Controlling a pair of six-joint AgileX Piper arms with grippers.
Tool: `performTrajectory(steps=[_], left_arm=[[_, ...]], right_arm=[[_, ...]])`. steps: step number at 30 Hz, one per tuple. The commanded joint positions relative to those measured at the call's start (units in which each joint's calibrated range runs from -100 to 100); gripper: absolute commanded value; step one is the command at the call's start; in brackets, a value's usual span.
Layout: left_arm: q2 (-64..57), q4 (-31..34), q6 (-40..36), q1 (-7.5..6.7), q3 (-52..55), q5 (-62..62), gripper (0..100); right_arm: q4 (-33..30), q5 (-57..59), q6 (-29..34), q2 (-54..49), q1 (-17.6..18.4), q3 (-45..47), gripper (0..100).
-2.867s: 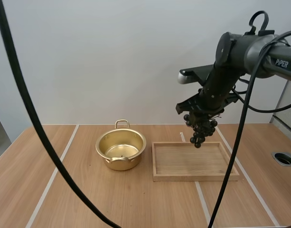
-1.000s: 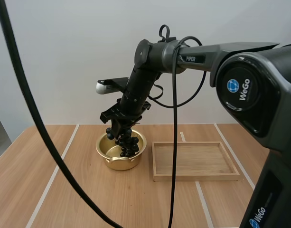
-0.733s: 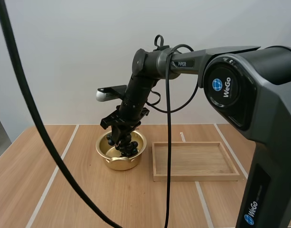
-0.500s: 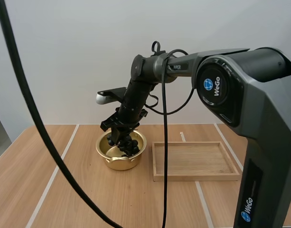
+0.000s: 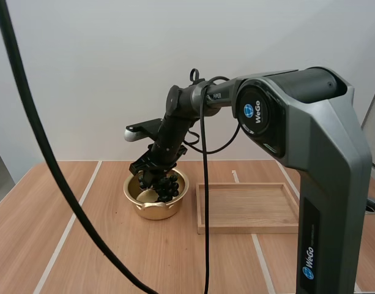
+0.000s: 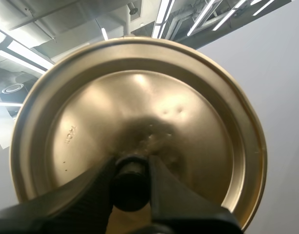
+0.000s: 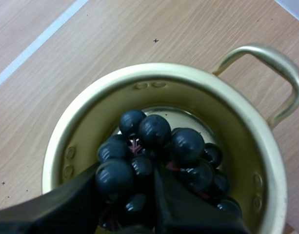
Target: Open the pot, put the grape inside, and close it
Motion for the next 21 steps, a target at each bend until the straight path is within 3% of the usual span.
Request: performTrajectory(steps=[1,21], left_arm=[[-0.17,0.22,-0.27,-0.13,-0.41,-0.75,0],[-0.17,0.11,-0.27,-0.13,-0.41,0.0,0]], right_arm=[[0.91,-0.57,-1.32,0.48,-0.01,-0.38,0],[1.72,-3.28,-2.92,2.76,-0.01,-0.38,0]])
